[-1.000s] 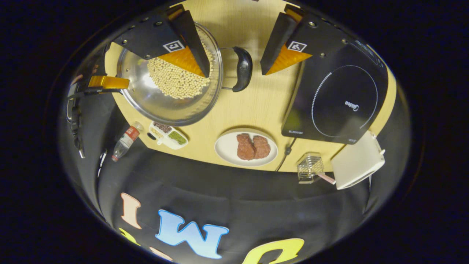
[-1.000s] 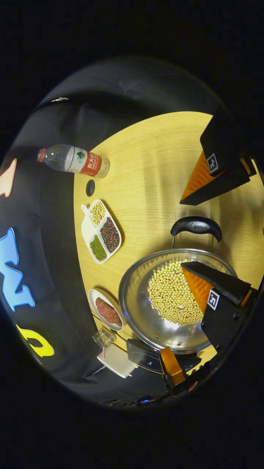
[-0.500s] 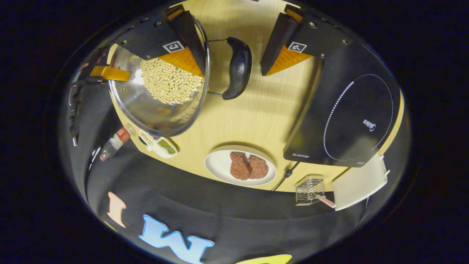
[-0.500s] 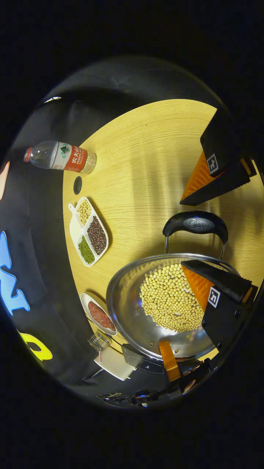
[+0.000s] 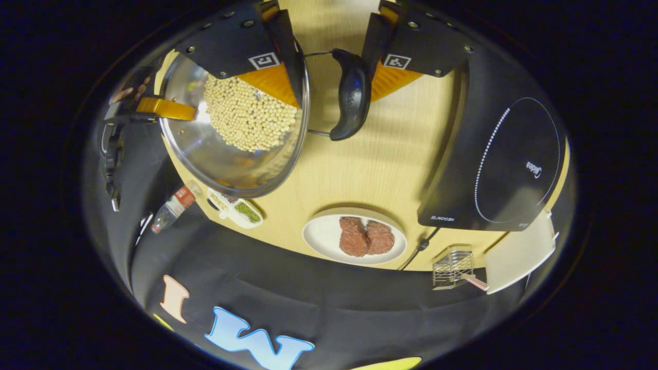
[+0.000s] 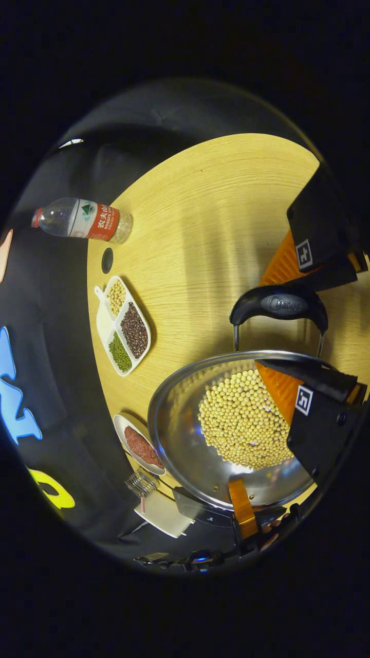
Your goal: First push the handle of the pot to place it horizontally, then grasp the pot with both hands and set it on the induction cooktop.
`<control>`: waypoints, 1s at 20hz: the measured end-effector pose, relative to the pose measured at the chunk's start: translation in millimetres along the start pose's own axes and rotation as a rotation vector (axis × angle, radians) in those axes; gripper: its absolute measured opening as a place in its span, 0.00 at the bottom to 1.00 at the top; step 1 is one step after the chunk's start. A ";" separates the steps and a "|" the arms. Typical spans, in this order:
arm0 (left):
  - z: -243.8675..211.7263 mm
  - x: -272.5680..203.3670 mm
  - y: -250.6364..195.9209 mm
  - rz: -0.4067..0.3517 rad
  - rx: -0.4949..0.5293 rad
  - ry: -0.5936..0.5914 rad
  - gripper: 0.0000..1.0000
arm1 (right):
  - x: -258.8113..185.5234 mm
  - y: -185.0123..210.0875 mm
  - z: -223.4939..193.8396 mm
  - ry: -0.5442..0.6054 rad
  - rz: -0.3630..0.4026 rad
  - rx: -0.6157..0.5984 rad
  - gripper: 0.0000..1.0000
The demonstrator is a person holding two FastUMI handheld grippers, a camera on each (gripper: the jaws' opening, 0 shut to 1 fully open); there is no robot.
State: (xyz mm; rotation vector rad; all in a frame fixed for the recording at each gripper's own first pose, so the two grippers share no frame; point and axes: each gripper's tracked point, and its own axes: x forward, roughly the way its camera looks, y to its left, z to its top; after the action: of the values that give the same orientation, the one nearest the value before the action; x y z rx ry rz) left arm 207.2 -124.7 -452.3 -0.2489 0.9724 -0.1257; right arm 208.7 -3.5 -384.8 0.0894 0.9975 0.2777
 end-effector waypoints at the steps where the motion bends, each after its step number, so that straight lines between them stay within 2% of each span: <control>1: -0.6 -1.8 0.0 -0.004 -0.007 -0.003 0.56 | 1.7 -1.0 1.8 0.002 0.001 0.013 0.63; 2: 0.5 -2.1 -0.7 -0.010 -0.010 -0.004 0.52 | 2.2 -0.1 1.3 0.003 -0.003 0.010 0.62; 4: 0.2 -2.5 -0.5 -0.011 -0.011 -0.002 0.57 | 0.9 0.1 0.0 0.006 -0.005 0.009 0.58; 5: 0.2 -1.9 -0.7 -0.010 -0.005 0.002 0.53 | 1.1 0.1 -0.7 0.012 -0.003 0.012 0.58; 8: 1.2 -3.1 0.0 -0.003 0.002 0.002 0.57 | -0.2 1.0 -1.9 0.020 -0.004 0.030 0.60; 10: 4.9 -5.2 -1.7 0.000 -0.001 -0.010 0.52 | -3.1 1.3 -4.9 0.022 -0.005 0.033 0.60; 18: 8.8 3.8 3.4 -0.040 0.011 0.017 0.52 | -58.9 9.9 -23.5 -0.021 -0.046 0.052 0.58; 19: 10.1 3.5 3.8 -0.045 0.015 0.018 0.55 | -66.5 12.0 -26.9 -0.021 -0.048 0.058 0.58; 20: 13.2 3.8 4.6 -0.050 0.022 0.017 0.52 | -73.3 14.7 -30.7 -0.022 -0.050 0.067 0.58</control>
State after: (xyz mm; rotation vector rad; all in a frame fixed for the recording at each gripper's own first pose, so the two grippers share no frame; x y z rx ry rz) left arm 220.3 -119.1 -449.4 -0.2518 0.9819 -0.1847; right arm 142.8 -10.8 -338.6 0.1277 0.9860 0.1973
